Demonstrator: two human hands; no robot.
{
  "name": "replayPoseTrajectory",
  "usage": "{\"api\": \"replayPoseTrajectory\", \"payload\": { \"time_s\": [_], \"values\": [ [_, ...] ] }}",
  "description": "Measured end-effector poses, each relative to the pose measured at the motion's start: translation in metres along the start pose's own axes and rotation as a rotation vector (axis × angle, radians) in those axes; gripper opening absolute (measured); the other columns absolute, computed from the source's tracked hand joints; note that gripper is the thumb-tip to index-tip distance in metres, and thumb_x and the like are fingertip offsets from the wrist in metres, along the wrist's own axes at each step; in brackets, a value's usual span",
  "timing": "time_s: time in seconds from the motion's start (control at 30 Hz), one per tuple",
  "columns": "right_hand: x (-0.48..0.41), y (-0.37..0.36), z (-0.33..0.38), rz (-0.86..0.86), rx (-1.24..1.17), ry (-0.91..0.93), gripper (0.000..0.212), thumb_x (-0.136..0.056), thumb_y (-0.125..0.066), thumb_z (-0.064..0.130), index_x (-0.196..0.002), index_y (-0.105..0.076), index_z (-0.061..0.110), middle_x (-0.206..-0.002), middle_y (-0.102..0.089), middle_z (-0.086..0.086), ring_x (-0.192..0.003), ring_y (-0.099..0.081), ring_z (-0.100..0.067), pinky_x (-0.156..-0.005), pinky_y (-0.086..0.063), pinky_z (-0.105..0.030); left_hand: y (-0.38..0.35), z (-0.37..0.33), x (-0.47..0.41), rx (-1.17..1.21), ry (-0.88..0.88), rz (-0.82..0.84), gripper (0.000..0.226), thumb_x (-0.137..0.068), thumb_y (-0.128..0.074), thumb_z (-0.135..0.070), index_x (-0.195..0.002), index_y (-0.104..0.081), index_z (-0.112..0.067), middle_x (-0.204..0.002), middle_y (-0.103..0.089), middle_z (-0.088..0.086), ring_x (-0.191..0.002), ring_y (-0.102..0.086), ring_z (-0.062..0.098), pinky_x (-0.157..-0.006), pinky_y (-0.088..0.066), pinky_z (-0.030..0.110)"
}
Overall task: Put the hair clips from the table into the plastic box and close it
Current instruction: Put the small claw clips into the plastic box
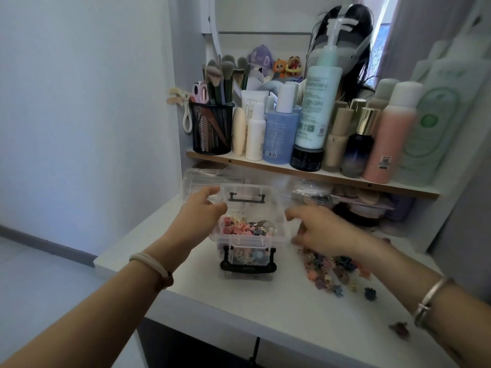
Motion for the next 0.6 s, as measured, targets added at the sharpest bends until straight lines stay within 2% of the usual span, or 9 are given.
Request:
{"api": "replayPoseTrajectory", "payload": {
  "time_s": [0.07, 0.13, 0.17, 0.23, 0.3, 0.33, 0.4, 0.5, 0.6],
  "values": [
    [0.002, -0.008, 0.003, 0.121, 0.136, 0.04, 0.028, -0.088, -0.049, 0.003, -0.099, -0.056, 0.028, -0.096, -0.048, 0.009, -0.1, -0.046, -0.017, -0.069, -0.035, -0.014, 0.0, -0.001, 0.0, -0.002, 0.0, 0.0, 0.047, -0.093, -0.045, -0.013, -0.139, -0.037, -0.016, -0.126, -0.054, 0.024, -0.114, -0.054, 0.04, -0.094, -0.043, 0.04],
    [0.0, -0.01, 0.006, 0.117, 0.224, 0.038, 0.04, -0.091, -0.043, 0.003, -0.064, -0.035, 0.032, -0.081, -0.042, 0.01, -0.093, -0.044, -0.02, -0.057, -0.029, -0.015, 0.0, -0.001, 0.0, -0.009, 0.0, 0.0, 0.047, -0.093, -0.045, -0.013, -0.139, -0.037, -0.016, -0.127, -0.053, 0.025, -0.115, -0.054, 0.04, -0.096, -0.043, 0.04],
    [-0.003, -0.011, 0.006, 0.1, 0.247, 0.055, 0.044, -0.091, -0.044, 0.005, -0.059, -0.028, 0.031, -0.08, -0.044, 0.008, -0.092, -0.046, -0.021, -0.057, -0.028, -0.018, 0.0, -0.001, 0.0, -0.01, 0.002, 0.001, 0.047, -0.093, -0.045, -0.013, -0.14, -0.037, -0.016, -0.127, -0.053, 0.025, -0.115, -0.053, 0.04, -0.096, -0.043, 0.04],
    [-0.009, -0.014, 0.002, 0.045, 0.231, 0.096, 0.045, -0.09, -0.047, 0.008, -0.055, -0.03, 0.03, -0.069, -0.043, 0.011, -0.083, -0.047, -0.018, -0.052, -0.027, -0.017, 0.0, -0.001, 0.001, -0.009, 0.007, 0.005, 0.047, -0.094, -0.045, -0.013, -0.14, -0.037, -0.016, -0.127, -0.053, 0.024, -0.115, -0.053, 0.04, -0.096, -0.043, 0.04],
    [-0.011, -0.014, -0.001, 0.029, 0.205, 0.101, 0.032, -0.088, -0.051, 0.008, -0.062, -0.054, 0.028, -0.068, -0.048, 0.012, -0.08, -0.049, -0.013, -0.054, -0.03, -0.014, 0.0, -0.001, 0.001, -0.01, 0.005, 0.005, 0.047, -0.094, -0.045, -0.013, -0.14, -0.037, -0.016, -0.126, -0.053, 0.024, -0.114, -0.054, 0.04, -0.095, -0.043, 0.04],
    [-0.012, -0.013, -0.002, 0.009, 0.18, 0.094, 0.02, -0.088, -0.053, 0.008, -0.078, -0.066, 0.02, -0.078, -0.058, 0.008, -0.083, -0.053, -0.012, -0.062, -0.034, -0.014, 0.0, -0.001, 0.001, -0.011, 0.002, 0.004, 0.047, -0.094, -0.045, -0.013, -0.14, -0.037, -0.016, -0.126, -0.054, 0.024, -0.114, -0.054, 0.04, -0.094, -0.043, 0.039],
    [-0.017, -0.002, -0.005, -0.143, 0.061, 0.06, 0.022, -0.088, -0.056, 0.009, -0.106, -0.068, 0.012, -0.099, -0.068, 0.0, -0.088, -0.056, -0.008, -0.074, -0.038, -0.017, 0.0, -0.002, 0.001, -0.008, -0.005, 0.006, 0.047, -0.094, -0.044, -0.012, -0.14, -0.036, -0.016, -0.126, -0.054, 0.024, -0.113, -0.055, 0.039, -0.094, -0.043, 0.039],
    [-0.018, 0.028, 0.005, -0.495, -0.229, 0.074, 0.023, -0.086, -0.063, 0.014, -0.108, -0.067, 0.012, -0.091, -0.064, 0.005, -0.083, -0.054, -0.006, -0.078, -0.042, -0.02, 0.0, -0.003, 0.002, -0.007, -0.004, 0.013, 0.046, -0.094, -0.043, -0.012, -0.14, -0.036, -0.016, -0.126, -0.054, 0.024, -0.114, -0.055, 0.039, -0.093, -0.044, 0.038],
    [-0.018, 0.039, 0.025, -0.398, -0.427, 0.193, 0.024, -0.082, -0.067, 0.016, -0.107, -0.067, 0.013, -0.083, -0.062, 0.012, -0.081, -0.06, -0.007, -0.084, -0.05, -0.026, 0.0, -0.003, 0.001, -0.01, -0.005, 0.018, 0.046, -0.094, -0.044, -0.012, -0.14, -0.036, -0.016, -0.126, -0.054, 0.025, -0.113, -0.055, 0.039, -0.091, -0.044, 0.038]
  ]
}}
Point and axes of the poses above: each hand's wrist, its own x-axis away from the middle knuckle, its own y-axis out of the back of the hand, z = x × y, the point moved 2 cm from there along -x, towards the middle knuckle
